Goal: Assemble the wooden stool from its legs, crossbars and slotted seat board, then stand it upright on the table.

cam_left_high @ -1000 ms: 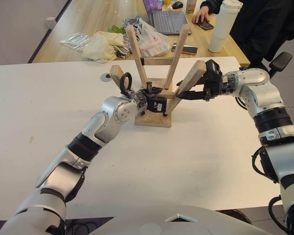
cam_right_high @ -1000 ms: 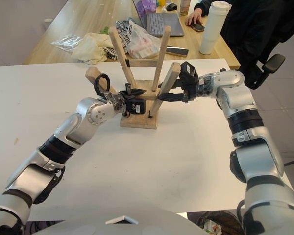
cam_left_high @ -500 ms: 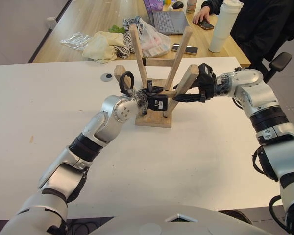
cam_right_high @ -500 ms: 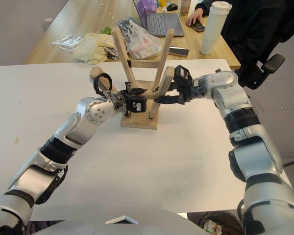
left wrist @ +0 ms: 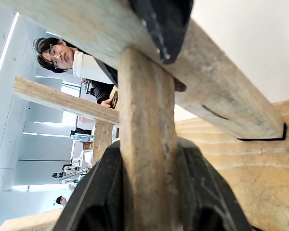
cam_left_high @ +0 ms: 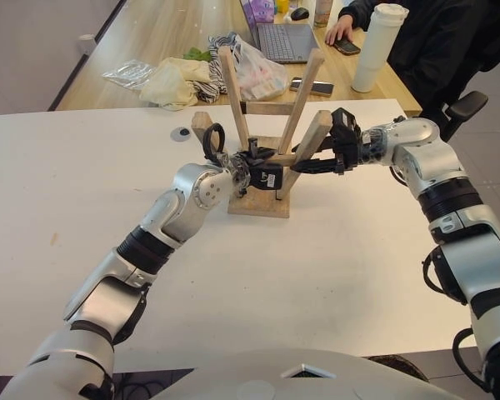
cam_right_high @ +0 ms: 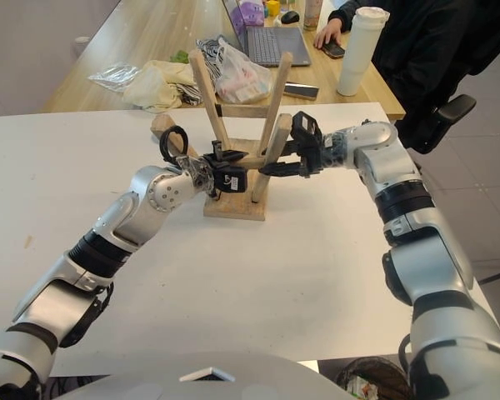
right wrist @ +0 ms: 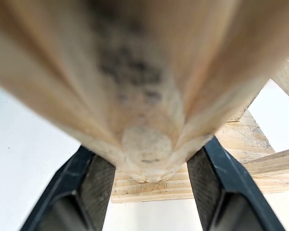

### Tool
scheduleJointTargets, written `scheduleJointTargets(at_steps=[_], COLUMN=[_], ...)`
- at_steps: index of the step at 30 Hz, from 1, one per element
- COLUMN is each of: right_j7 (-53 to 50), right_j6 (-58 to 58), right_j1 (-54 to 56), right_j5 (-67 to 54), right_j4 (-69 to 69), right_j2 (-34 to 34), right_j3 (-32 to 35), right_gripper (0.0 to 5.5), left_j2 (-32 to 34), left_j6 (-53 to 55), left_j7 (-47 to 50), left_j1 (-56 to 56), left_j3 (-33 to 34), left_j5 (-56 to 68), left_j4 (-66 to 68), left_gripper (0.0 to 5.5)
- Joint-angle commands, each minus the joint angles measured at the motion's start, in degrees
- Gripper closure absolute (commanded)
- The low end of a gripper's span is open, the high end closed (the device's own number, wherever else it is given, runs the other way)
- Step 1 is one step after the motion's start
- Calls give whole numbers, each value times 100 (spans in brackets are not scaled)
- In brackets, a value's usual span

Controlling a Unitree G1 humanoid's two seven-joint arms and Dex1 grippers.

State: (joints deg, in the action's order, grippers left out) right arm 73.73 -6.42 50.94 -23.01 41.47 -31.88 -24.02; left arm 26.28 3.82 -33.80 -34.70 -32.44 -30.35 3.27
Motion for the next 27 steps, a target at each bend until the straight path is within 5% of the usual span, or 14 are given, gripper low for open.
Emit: scheduleJointTargets(at_steps=[1, 8, 19, 23, 27], right_j7=[-498, -239, -406, -932, -950], right_j6=[-707, -794, -568, -449, -319], right_j1=[-238, -148, -233, 17, 33], right_j5=[1687, 1154, 1764, 2178, 2334], right_j4=[913, 966, 461, 1245, 1506], right_j2=[426, 594, 495, 1461, 1646], right_j3=[-1048, -644, -1202, -1645, -1848], right_gripper=[349, 349, 349, 349, 349], left_j2=[-32, 88, 268, -593, -721], left_j6=[-413, -570, -1317, -1317, -1379], left_j7=[-907, -1135, -1579, -1228, -1169], left_j1=[587, 644, -69, -341, -523], left_j3=[-1138, -1322, -1941, -2317, -2272], left_j5=[-370, -388, -683, -811, -727], left_j4=[210, 178, 458, 1374, 1624], left_gripper=[432, 431, 430, 429, 429])
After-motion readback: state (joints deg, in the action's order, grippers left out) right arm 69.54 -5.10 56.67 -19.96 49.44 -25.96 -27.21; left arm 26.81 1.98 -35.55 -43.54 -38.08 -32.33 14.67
